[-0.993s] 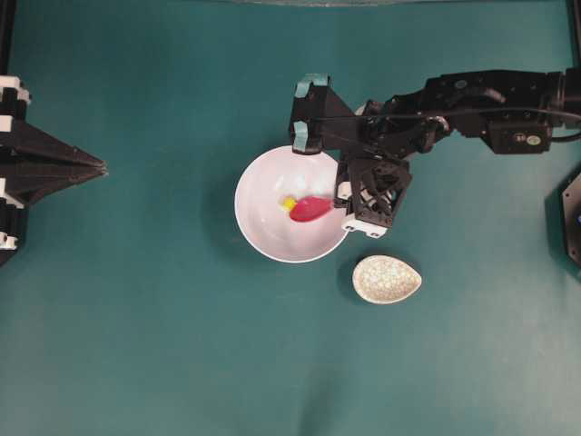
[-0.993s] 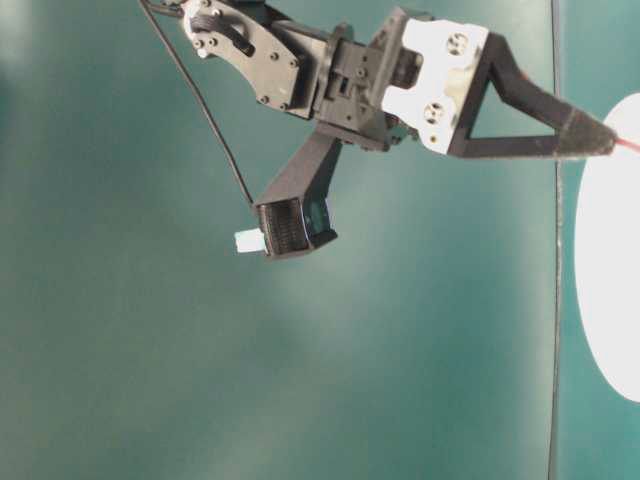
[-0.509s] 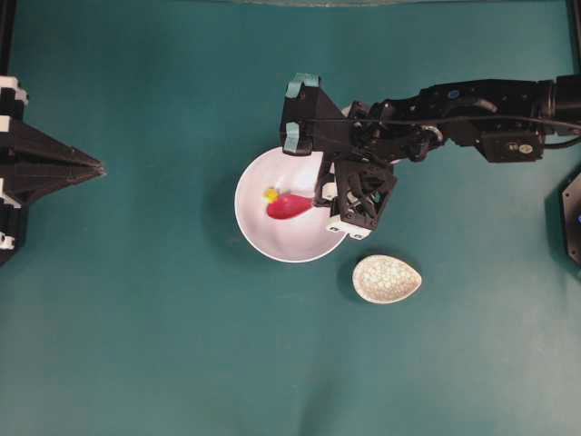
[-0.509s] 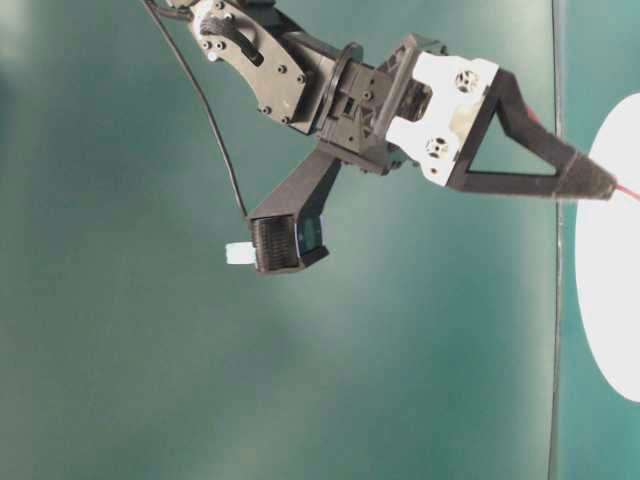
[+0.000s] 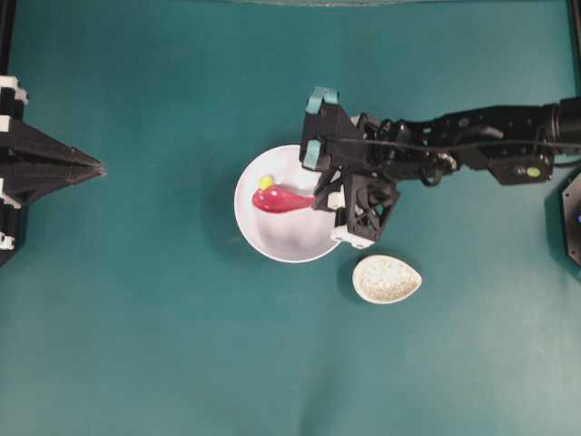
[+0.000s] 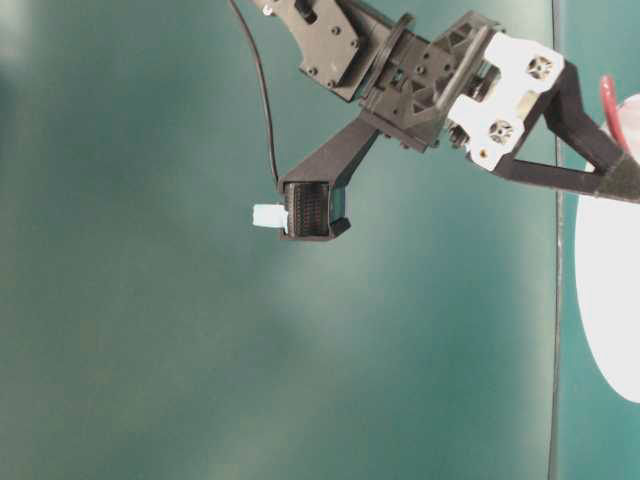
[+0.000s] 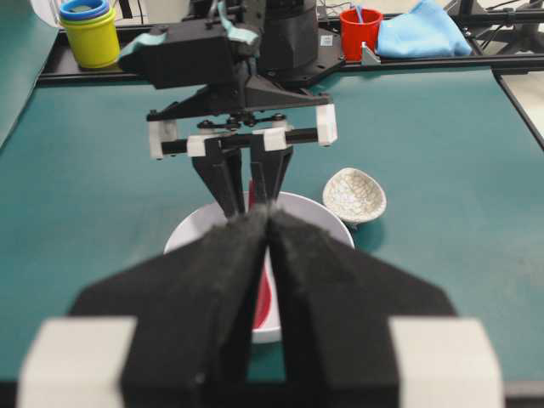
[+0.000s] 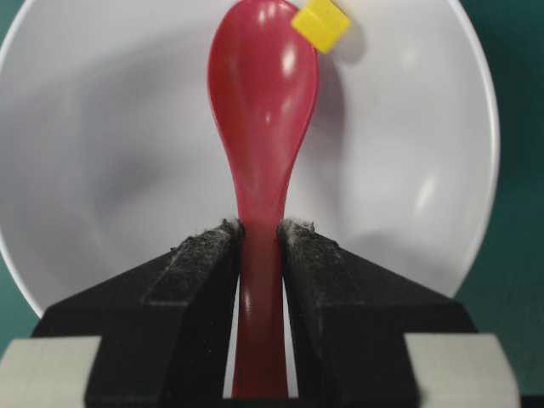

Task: Scoop the yellow hexagonal prism block from the bowl with a spoon using the right arm.

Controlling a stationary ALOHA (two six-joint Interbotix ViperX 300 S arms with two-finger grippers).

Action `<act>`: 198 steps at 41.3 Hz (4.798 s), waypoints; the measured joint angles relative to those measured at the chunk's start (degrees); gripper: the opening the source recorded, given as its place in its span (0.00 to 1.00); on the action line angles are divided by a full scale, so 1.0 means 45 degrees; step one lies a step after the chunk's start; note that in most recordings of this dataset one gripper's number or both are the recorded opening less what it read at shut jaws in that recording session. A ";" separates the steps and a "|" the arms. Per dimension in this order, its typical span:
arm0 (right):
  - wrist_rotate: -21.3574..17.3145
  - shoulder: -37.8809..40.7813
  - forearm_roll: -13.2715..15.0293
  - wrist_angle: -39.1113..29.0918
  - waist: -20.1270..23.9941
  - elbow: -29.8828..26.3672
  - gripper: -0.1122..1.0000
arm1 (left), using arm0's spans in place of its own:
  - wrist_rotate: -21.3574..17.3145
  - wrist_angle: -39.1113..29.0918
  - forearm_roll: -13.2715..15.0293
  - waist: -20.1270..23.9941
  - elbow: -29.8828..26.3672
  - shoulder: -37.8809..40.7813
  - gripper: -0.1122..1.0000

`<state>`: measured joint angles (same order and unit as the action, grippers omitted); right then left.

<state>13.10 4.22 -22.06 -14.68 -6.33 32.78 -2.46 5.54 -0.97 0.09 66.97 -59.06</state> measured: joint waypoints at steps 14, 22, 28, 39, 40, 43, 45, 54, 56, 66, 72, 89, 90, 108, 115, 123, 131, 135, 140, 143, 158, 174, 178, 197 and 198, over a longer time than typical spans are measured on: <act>-0.0020 0.0000 0.0020 0.0918 0.0137 0.0352 0.32 | 0.0000 0.0000 0.0000 0.0000 0.0000 0.0000 0.18; -0.0020 0.0000 0.0000 0.1074 0.0156 0.0352 0.32 | 0.0000 0.0000 0.0000 0.0000 0.0000 0.0000 0.18; -0.0020 -0.0215 0.0000 0.1074 0.0137 0.0352 0.32 | 0.0000 0.0020 0.0000 0.0000 0.0000 0.0000 0.18; -0.0039 -0.1602 0.0195 0.0605 0.0156 0.0469 0.32 | 0.0000 0.0000 0.0000 0.0000 0.0000 0.0000 0.18; -0.0020 -0.1758 0.0234 0.0469 0.0156 0.0488 0.32 | 0.0000 0.0000 0.0000 0.0000 0.0000 0.0000 0.18; -0.0039 -0.2129 0.0352 0.0078 0.0156 0.0508 0.32 | 0.0000 0.0000 0.0000 0.0000 0.0000 0.0000 0.18; -0.0059 -0.2363 0.0391 -0.0234 0.0156 0.0508 0.32 | 0.0000 0.0000 0.0000 0.0000 0.0000 0.0000 0.18; -0.0156 -0.3184 0.0391 -0.1895 0.0137 0.0508 0.32 | 0.0000 0.0020 0.0000 0.0000 0.0000 0.0000 0.18; -0.0195 -0.3242 0.0410 -0.2227 0.0137 0.0508 0.32 | 0.0000 0.0000 0.0000 0.0000 0.0000 0.0000 0.18; -0.0723 -0.3184 0.0410 -0.3672 0.0059 0.0254 0.32 | 0.0000 0.0000 0.0000 0.0000 0.0000 0.0000 0.18; -0.0996 -0.2891 0.0430 -0.4473 -0.0176 -0.0117 0.32 | 0.0000 0.0020 0.0000 0.0000 0.0000 0.0000 0.18; -0.1406 -0.1719 0.0625 -0.6289 -0.0156 -0.1602 0.32 | 0.0000 0.0000 0.0000 0.0000 -0.0020 0.0000 0.18; -0.1465 -0.1641 0.0684 -0.6387 -0.0176 -0.1680 0.32 | 0.0000 0.0000 0.0000 0.0000 -0.0020 0.0000 0.18; -0.2715 -0.0859 0.1738 -0.8125 -0.0176 -0.2773 0.32 | 0.0000 0.0000 0.0000 0.0000 -0.0020 0.0000 0.18; -0.2734 -0.0527 0.1758 -0.8555 -0.0176 -0.3164 0.32 | 0.0000 0.0020 0.0000 0.0000 -0.0020 0.0000 0.18; -0.2734 -0.0293 0.1758 -0.8809 -0.0156 -0.3242 0.32 | 0.0000 0.0000 0.0000 0.0000 -0.0020 0.0000 0.18; -0.2734 -0.0195 0.1758 -0.8809 -0.0137 -0.3242 0.32 | -0.0020 0.0000 0.0000 0.0000 -0.0020 0.0000 0.18; -0.2734 -0.0098 0.1758 -0.8809 -0.0117 -0.3242 0.32 | 0.0000 0.0000 0.0000 0.0000 -0.0020 0.0000 0.18; -0.2734 0.0039 0.1758 -0.8809 -0.0098 -0.3242 0.32 | 0.0000 0.0000 0.0000 0.0000 -0.0020 0.0000 0.18; -0.2734 0.0078 0.1758 -0.8809 -0.0117 -0.3242 0.32 | 0.0000 0.0000 0.0000 0.0000 -0.0020 0.0000 0.18; -0.2598 0.0508 0.1758 -0.8320 -0.0098 -0.3496 0.32 | 0.0000 0.0000 0.0000 0.0000 -0.0078 0.0000 0.18; -0.2520 0.0996 0.1797 -0.7500 -0.0098 -0.3770 0.32 | 0.0000 0.0000 0.0000 0.0000 -0.0078 0.0000 0.18; -0.2520 0.0977 0.1855 -0.7187 -0.0098 -0.3770 0.32 | 0.0000 0.0000 0.0000 0.0000 -0.0078 0.0000 0.18; -0.2578 0.0996 0.2129 -0.5352 -0.0078 -0.3320 0.32 | 0.0000 0.0000 0.0000 0.0000 -0.0098 0.0000 0.18; -0.2578 0.0996 0.2148 -0.5234 -0.0078 -0.3242 0.32 | -0.0020 0.0000 0.0000 0.0000 -0.0098 0.0000 0.18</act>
<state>1.49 8.70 -12.39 -38.23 -6.68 18.19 -2.55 5.54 -0.97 0.09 66.53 -59.06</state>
